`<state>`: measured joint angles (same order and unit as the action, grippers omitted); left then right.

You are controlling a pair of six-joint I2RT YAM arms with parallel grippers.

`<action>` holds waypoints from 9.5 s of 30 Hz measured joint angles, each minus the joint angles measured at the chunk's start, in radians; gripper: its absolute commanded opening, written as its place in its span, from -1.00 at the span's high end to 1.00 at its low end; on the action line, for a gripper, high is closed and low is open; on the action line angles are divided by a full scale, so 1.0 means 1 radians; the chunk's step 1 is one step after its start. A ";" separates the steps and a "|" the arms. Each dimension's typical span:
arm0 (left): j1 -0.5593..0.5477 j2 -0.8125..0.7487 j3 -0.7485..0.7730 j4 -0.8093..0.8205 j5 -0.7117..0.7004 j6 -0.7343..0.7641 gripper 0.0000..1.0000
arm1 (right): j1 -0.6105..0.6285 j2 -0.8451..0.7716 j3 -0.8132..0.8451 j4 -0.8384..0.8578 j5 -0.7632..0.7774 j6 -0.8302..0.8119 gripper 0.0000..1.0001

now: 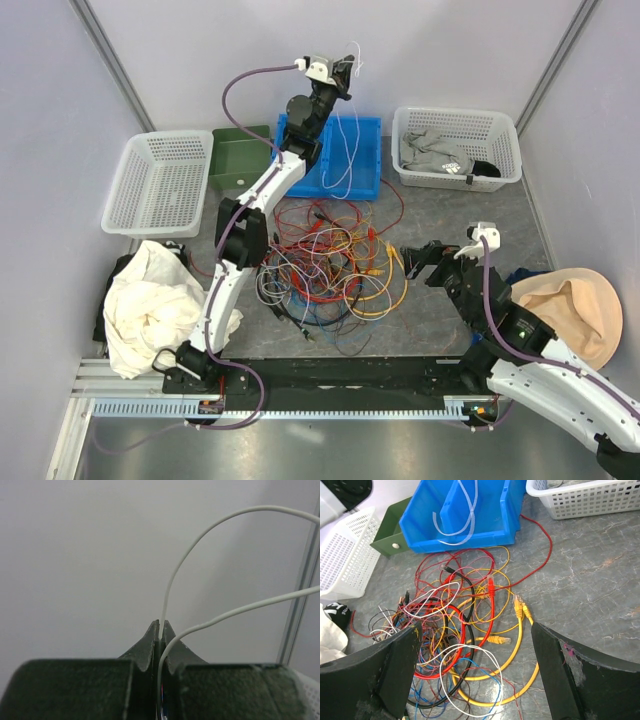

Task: Untangle the cables

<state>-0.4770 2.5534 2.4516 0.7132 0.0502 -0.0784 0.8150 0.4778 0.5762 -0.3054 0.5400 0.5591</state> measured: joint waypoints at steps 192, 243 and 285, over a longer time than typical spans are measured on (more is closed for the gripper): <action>-0.472 -1.842 -1.670 -0.878 -0.269 -0.384 -0.72 | 0.014 0.637 0.980 -0.144 -0.129 -0.213 1.00; -0.472 -1.670 -1.646 -0.340 -0.054 -0.225 -0.85 | 0.019 0.934 1.307 -0.723 -0.517 -0.246 1.00; -0.428 -1.419 -1.492 -0.510 -0.130 -0.298 0.96 | 0.019 0.712 1.167 -0.597 -0.598 -0.212 1.00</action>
<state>-0.9047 1.1339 0.9592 0.2031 -0.0799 -0.3767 0.8341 1.1900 1.7435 -0.9028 -0.0582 0.3466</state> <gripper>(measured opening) 0.033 0.010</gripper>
